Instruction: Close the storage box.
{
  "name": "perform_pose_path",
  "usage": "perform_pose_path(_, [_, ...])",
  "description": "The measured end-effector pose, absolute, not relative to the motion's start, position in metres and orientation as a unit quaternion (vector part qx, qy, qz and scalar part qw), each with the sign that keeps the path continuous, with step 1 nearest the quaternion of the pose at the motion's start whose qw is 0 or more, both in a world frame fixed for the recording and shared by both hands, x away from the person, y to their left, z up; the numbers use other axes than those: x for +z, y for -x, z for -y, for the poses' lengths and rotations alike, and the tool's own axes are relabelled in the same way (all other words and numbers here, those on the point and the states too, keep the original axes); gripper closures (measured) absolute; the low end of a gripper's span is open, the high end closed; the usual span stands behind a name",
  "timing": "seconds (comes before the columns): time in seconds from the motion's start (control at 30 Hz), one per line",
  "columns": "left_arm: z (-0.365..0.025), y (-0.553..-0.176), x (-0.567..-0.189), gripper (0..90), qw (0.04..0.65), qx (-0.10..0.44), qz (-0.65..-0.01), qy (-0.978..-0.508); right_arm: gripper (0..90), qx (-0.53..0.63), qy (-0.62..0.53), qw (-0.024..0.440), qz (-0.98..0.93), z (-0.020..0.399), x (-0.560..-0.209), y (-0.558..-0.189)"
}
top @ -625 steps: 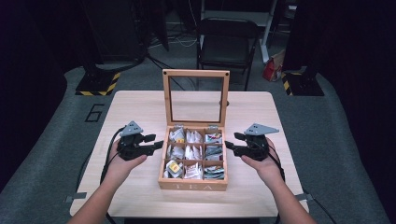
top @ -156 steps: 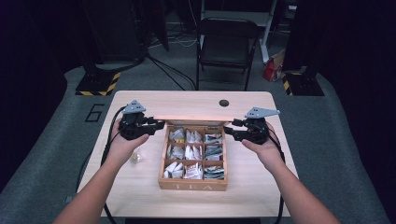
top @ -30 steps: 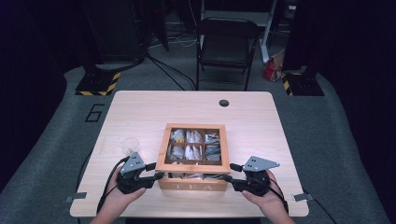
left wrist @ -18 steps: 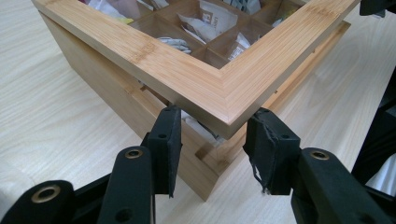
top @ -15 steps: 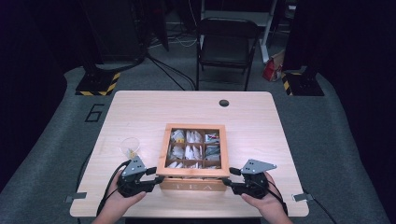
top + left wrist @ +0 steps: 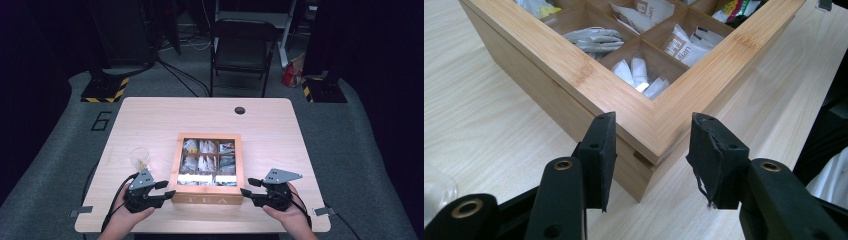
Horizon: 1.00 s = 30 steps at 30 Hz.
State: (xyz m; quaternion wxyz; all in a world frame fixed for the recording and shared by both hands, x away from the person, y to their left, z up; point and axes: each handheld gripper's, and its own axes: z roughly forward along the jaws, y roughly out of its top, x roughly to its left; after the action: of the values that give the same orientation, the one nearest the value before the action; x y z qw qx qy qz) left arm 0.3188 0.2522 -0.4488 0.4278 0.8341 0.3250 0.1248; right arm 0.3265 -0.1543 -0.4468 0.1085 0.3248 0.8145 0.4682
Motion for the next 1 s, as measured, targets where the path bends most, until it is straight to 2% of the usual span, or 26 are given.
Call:
perform_pose_path(0.2, [-0.256, -0.32, -0.445, 50.5, 0.436, 0.123, -0.331, -0.828, 48.5, 0.47, -0.326, 0.113, -0.812, 0.154, -0.446, -0.328])
perform_pose_path(1.0, [-0.275, -0.349, -0.44, 48.9, 0.445, 0.135, -0.383, -0.798, 44.5, 0.466, -0.383, 0.147, -0.784, 0.181, -0.441, -0.356])
